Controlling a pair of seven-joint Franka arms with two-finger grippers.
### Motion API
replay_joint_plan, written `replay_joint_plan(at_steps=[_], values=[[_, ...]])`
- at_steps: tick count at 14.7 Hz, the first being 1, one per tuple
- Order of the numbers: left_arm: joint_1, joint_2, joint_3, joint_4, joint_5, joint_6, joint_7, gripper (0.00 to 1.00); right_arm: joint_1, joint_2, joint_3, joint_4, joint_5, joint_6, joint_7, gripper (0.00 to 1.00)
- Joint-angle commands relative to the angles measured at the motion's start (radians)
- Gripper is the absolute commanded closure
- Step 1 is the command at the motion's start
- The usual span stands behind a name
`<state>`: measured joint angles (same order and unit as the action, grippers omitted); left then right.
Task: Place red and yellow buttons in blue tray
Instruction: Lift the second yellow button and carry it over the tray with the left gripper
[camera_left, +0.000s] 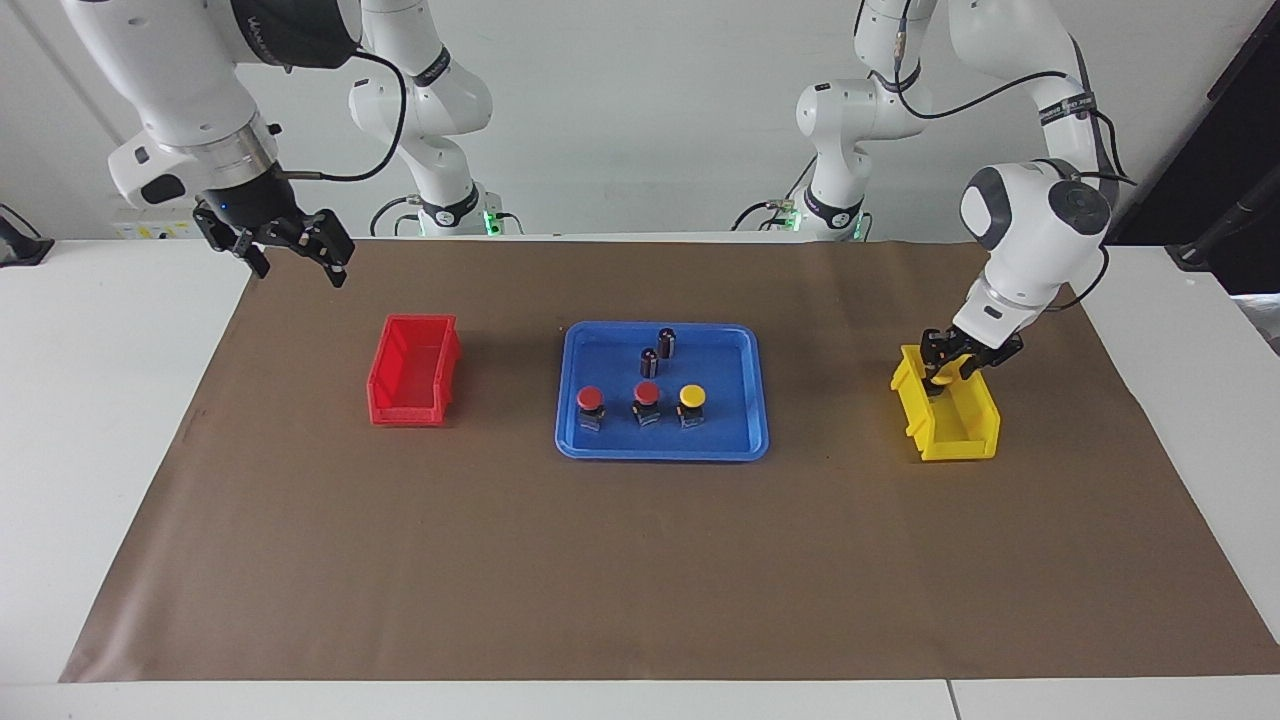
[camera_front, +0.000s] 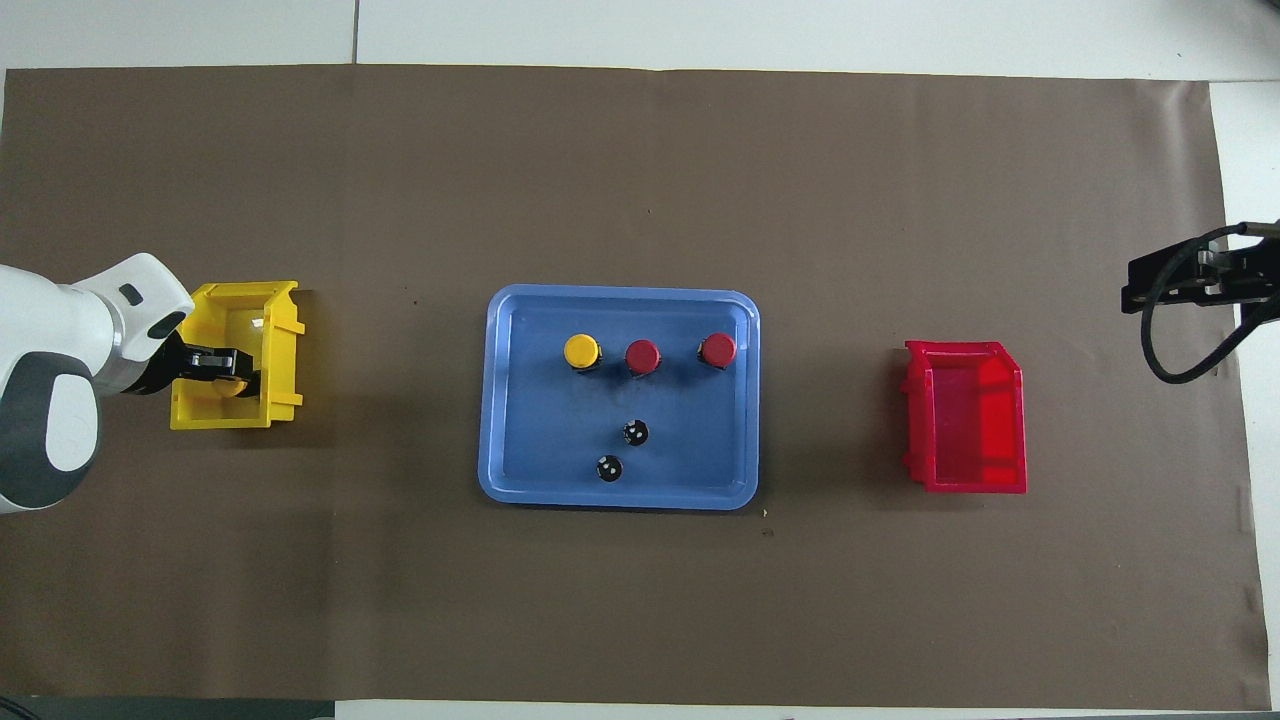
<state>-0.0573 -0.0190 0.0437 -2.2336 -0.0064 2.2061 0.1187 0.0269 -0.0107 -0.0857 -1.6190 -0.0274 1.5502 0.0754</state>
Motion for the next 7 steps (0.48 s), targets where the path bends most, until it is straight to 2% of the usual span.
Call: replay_joint_plan(at_steps=[1, 6, 7], values=[[0.004, -0.038, 0.001, -0.052, 0.023, 0.030, -0.020, 0.43, -0.044, -0.037, 0.009, -0.028, -0.025, -0.013, -0.046, 0.00], [0.005, -0.038, 0.001, -0.083, 0.023, 0.078, -0.022, 0.42, -0.076, -0.040, 0.003, -0.025, -0.014, -0.015, -0.069, 0.00], [0.005, -0.036, 0.001, -0.083, 0.023, 0.081, -0.024, 0.46, -0.077, -0.038, 0.003, -0.019, -0.017, -0.015, -0.071, 0.00]])
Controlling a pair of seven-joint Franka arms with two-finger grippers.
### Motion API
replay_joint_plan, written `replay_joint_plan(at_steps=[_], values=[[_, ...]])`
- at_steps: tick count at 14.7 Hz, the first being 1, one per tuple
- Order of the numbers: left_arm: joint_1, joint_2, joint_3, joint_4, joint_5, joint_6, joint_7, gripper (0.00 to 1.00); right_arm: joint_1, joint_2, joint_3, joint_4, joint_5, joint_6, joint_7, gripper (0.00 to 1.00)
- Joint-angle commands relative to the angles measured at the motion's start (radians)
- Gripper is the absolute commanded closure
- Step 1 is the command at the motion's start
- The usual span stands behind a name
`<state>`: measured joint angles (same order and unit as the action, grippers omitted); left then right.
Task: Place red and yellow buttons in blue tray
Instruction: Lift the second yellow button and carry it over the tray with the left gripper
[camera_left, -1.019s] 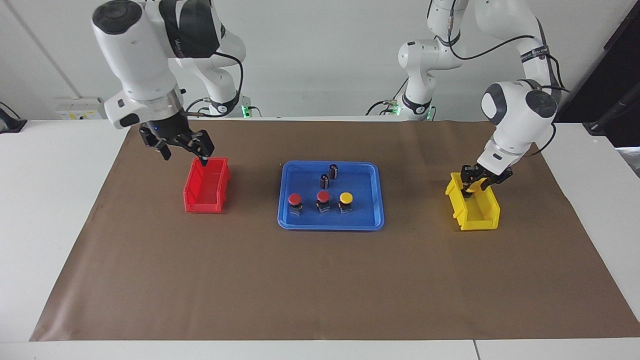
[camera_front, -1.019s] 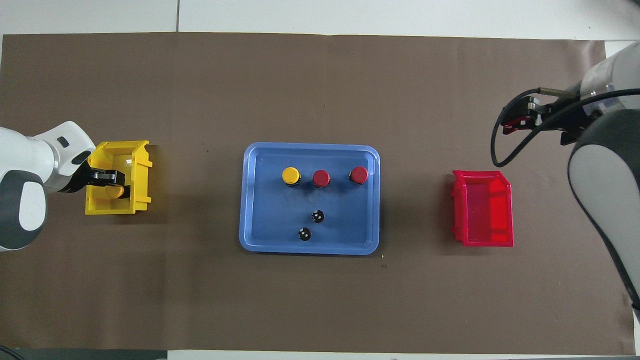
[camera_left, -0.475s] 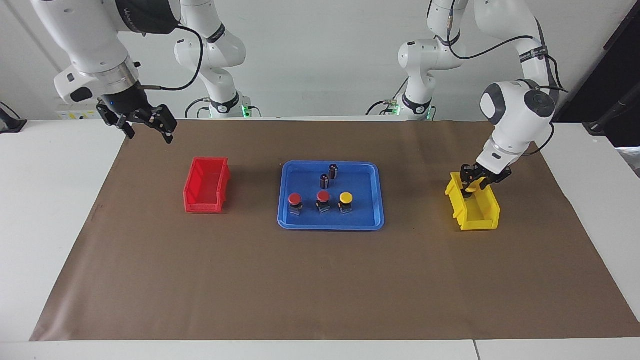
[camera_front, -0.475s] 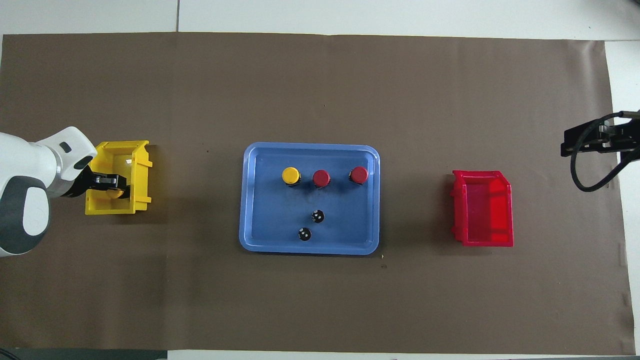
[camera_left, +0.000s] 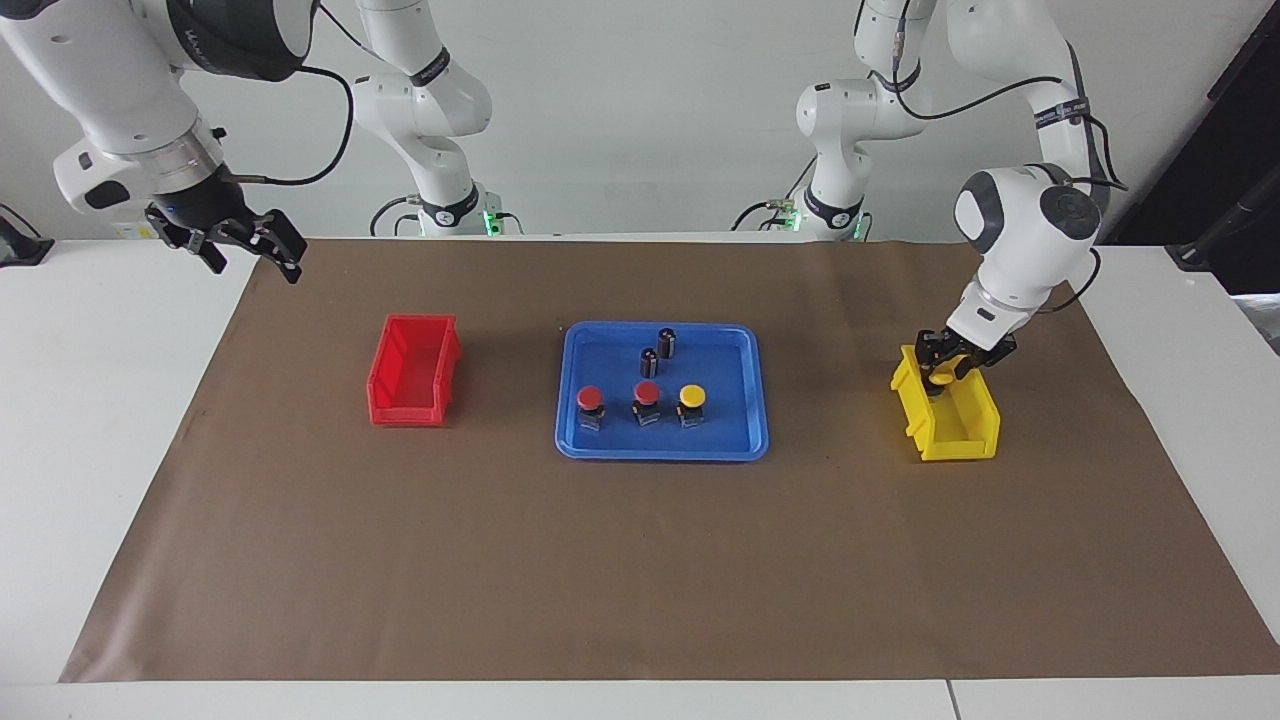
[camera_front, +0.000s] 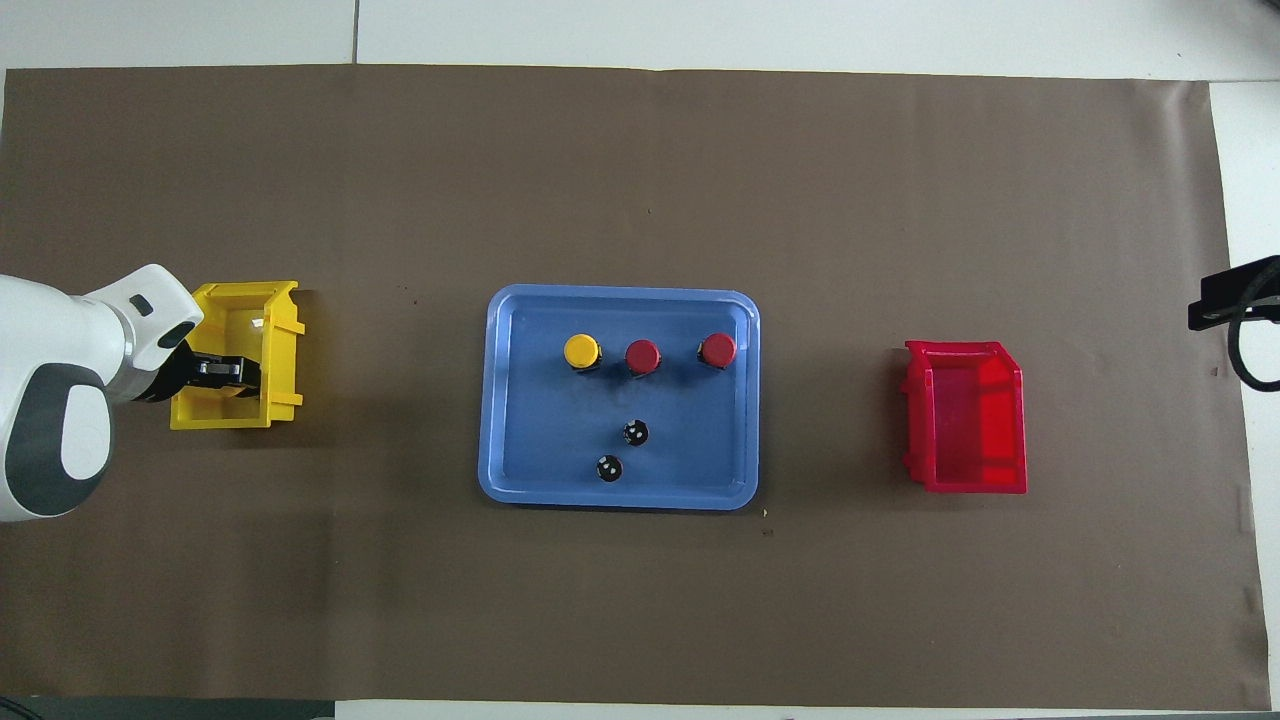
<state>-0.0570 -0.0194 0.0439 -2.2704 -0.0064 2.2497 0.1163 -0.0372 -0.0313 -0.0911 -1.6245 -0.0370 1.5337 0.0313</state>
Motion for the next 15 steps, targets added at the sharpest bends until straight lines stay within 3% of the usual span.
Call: replay_joint_plan(at_steps=[1, 2, 3, 6, 9, 11, 15], values=[[0.005, -0.036, 0.001, -0.046, 0.022, 0.037, -0.021, 0.72, -0.015, -0.018, 0.008, -0.014, -0.018, 0.002, -0.030, 0.00], [0.009, -0.034, 0.001, -0.046, 0.023, 0.037, -0.020, 0.95, -0.016, -0.018, 0.008, -0.012, -0.018, 0.002, -0.039, 0.00], [0.019, -0.034, 0.001, -0.043, 0.023, 0.036, -0.015, 0.99, -0.021, -0.018, 0.007, -0.012, -0.014, 0.003, -0.050, 0.00], [0.016, -0.031, 0.002, 0.023, 0.023, -0.025, -0.020, 0.99, -0.015, -0.018, 0.004, -0.014, -0.009, 0.016, -0.050, 0.00], [0.008, -0.045, -0.002, 0.252, 0.023, -0.342, -0.021, 0.99, -0.018, -0.018, 0.004, -0.017, -0.007, 0.011, -0.050, 0.00], [-0.006, -0.033, -0.018, 0.359, 0.022, -0.451, -0.061, 0.99, -0.020, -0.019, 0.002, -0.017, -0.007, 0.009, -0.048, 0.00], [-0.278, -0.017, -0.036, 0.318, 0.022, -0.351, -0.424, 0.99, -0.033, -0.021, 0.002, -0.025, -0.003, 0.005, -0.045, 0.00]])
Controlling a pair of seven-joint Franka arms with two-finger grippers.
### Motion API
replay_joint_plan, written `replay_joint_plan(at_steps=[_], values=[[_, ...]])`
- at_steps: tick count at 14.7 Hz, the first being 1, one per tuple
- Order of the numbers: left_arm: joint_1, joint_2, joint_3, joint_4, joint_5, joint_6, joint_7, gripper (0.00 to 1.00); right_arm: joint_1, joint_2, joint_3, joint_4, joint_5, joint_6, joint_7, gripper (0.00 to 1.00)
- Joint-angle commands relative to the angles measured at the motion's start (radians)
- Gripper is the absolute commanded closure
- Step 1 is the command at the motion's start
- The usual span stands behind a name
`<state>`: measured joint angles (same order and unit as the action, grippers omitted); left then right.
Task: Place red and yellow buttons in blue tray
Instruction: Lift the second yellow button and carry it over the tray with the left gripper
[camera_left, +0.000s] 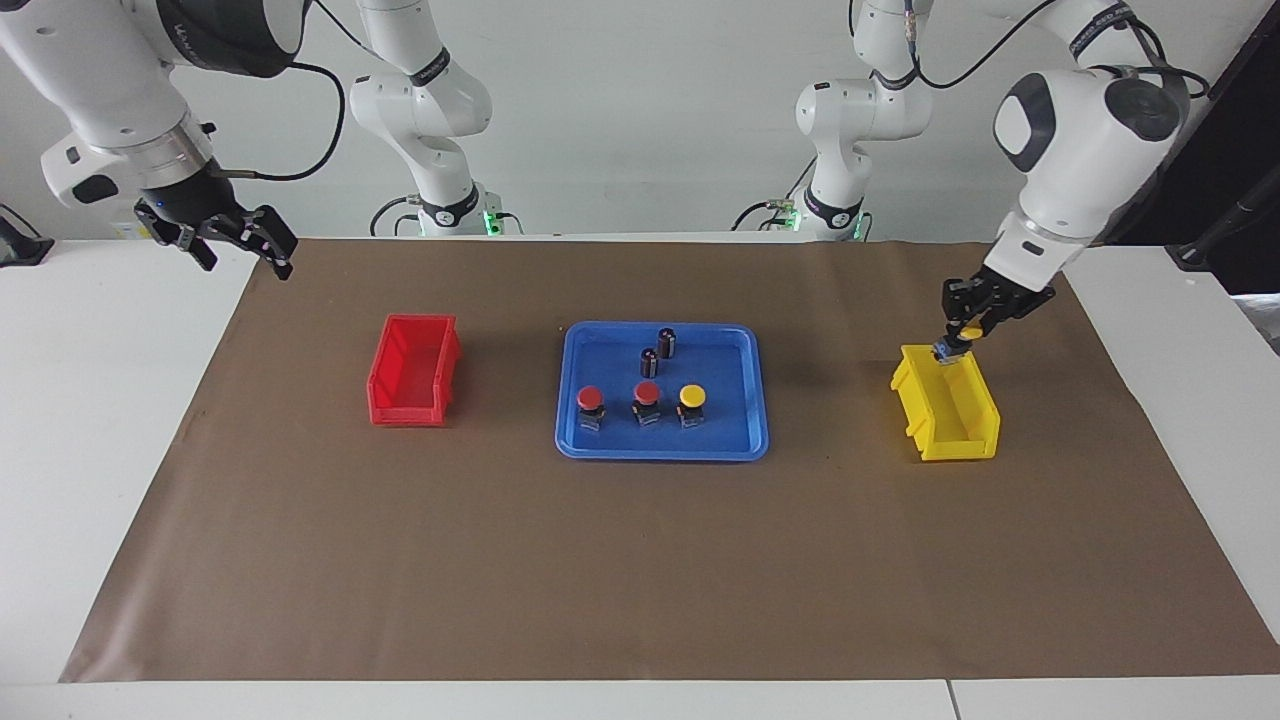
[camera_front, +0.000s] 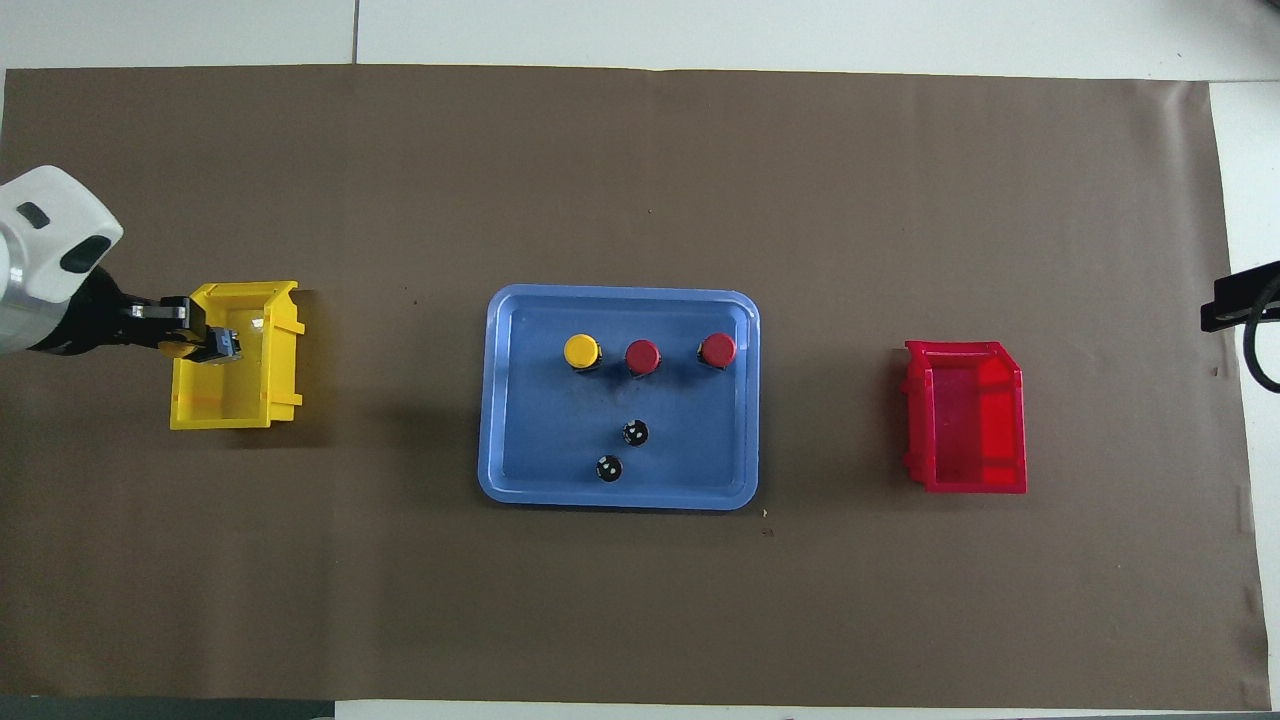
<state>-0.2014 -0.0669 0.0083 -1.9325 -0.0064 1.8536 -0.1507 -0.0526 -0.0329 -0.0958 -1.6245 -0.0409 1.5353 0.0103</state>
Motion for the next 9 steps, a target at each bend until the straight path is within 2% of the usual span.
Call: replay_joint_plan(at_steps=[1, 4, 9], values=[[-0.204, 0.059, -0.001, -0.019, 0.022, 0.077, -0.235, 0.99, -0.018, -0.019, 0.007, -0.025, 0.001, 0.005, -0.023, 0.00], [-0.306, 0.127, -0.002, -0.013, 0.014, 0.174, -0.339, 0.99, -0.018, -0.021, 0.008, -0.026, 0.003, -0.001, -0.029, 0.00], [-0.381, 0.206, -0.002, -0.011, 0.013, 0.274, -0.441, 0.99, -0.003, -0.021, 0.014, -0.025, 0.018, 0.003, -0.062, 0.00]])
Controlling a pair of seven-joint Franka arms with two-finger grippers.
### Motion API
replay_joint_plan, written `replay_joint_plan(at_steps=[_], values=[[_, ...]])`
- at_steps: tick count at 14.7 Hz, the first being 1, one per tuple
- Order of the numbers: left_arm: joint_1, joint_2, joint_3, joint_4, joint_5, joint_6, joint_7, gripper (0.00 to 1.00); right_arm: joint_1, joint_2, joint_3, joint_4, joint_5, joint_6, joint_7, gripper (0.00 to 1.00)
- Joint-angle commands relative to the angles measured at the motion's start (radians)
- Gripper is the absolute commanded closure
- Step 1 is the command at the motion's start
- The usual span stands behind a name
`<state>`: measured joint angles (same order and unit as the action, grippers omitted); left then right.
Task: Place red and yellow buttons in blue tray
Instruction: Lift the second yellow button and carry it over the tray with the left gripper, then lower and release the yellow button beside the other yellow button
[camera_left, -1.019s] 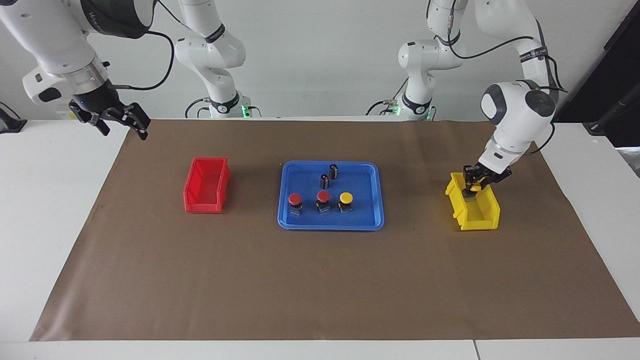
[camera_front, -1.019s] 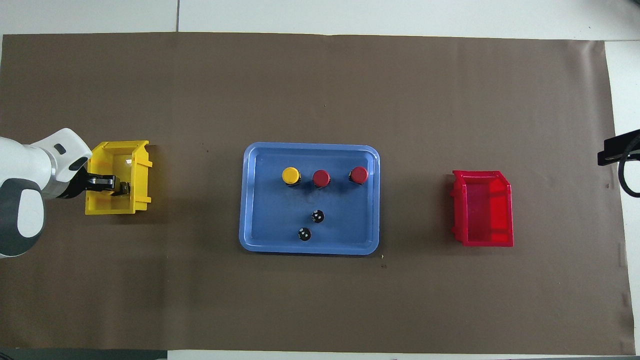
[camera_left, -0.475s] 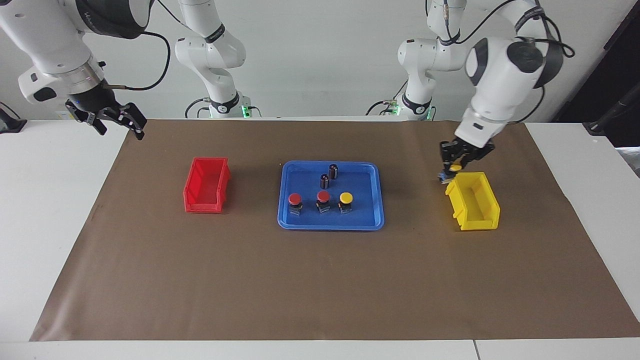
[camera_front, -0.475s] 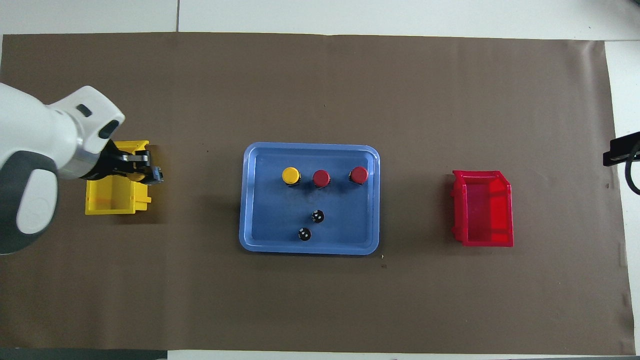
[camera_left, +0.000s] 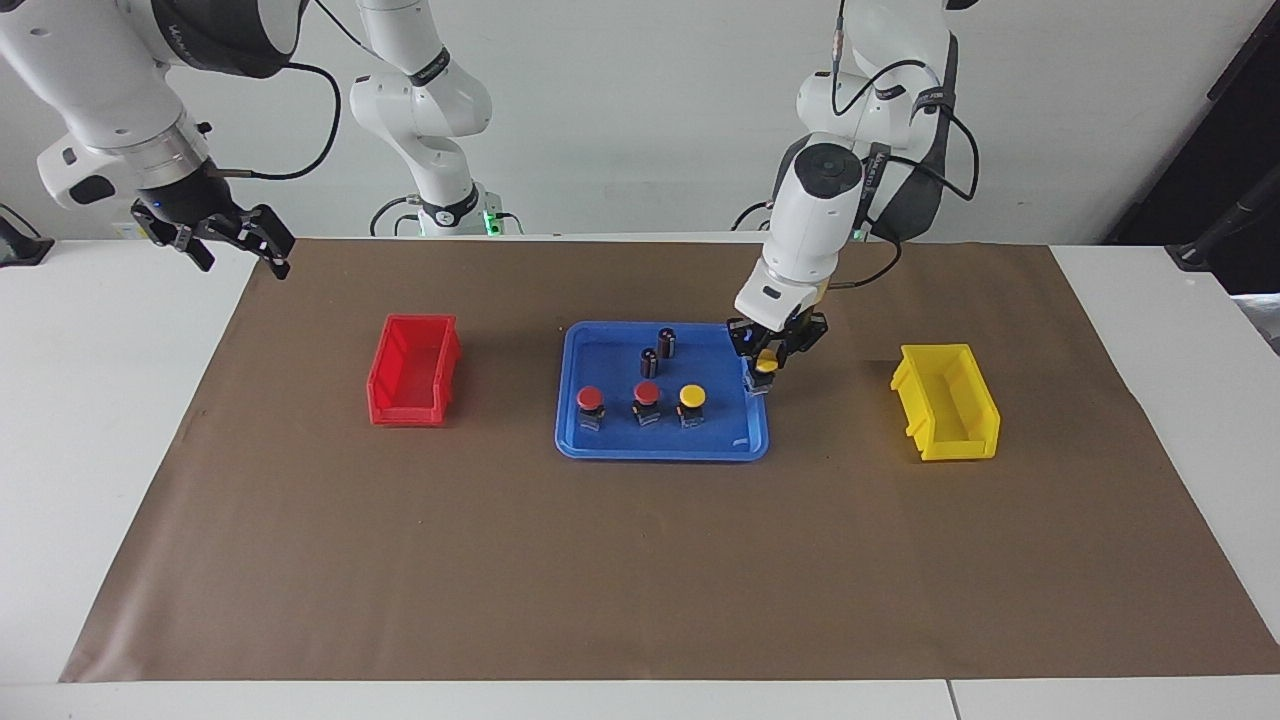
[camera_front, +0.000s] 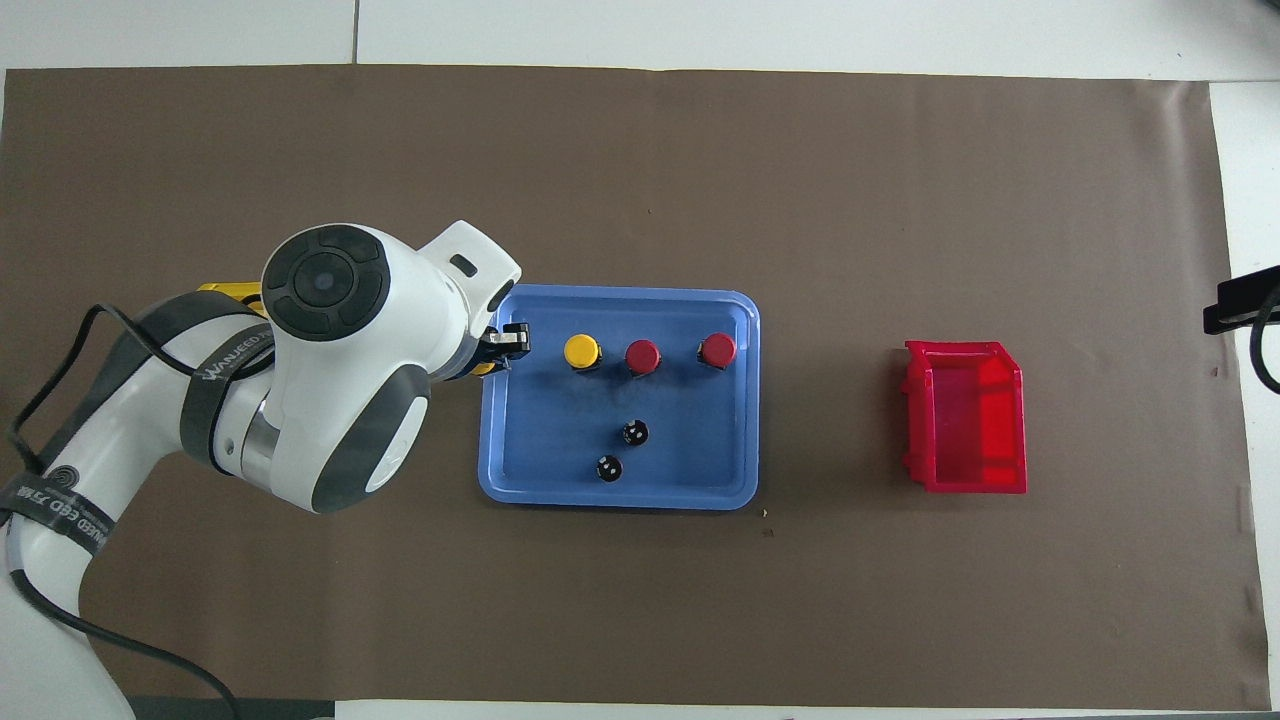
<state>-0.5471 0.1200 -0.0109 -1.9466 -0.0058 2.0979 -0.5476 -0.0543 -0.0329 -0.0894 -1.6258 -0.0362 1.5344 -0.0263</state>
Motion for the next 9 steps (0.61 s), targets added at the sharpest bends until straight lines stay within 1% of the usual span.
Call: replay_joint_plan(at_steps=[1, 4, 9], values=[[-0.042, 0.033, 0.017, 0.008, 0.012, 0.036, -0.060, 0.99, 0.001, -0.021, 0.011, -0.023, 0.015, 0.009, -0.024, 0.00], [-0.056, 0.067, 0.019, 0.011, 0.012, 0.070, -0.074, 0.99, -0.001, -0.021, 0.014, -0.023, 0.016, 0.009, -0.029, 0.00], [-0.068, 0.084, 0.019, -0.002, 0.013, 0.074, -0.075, 0.99, 0.001, -0.021, 0.014, -0.022, 0.018, 0.007, -0.029, 0.00]])
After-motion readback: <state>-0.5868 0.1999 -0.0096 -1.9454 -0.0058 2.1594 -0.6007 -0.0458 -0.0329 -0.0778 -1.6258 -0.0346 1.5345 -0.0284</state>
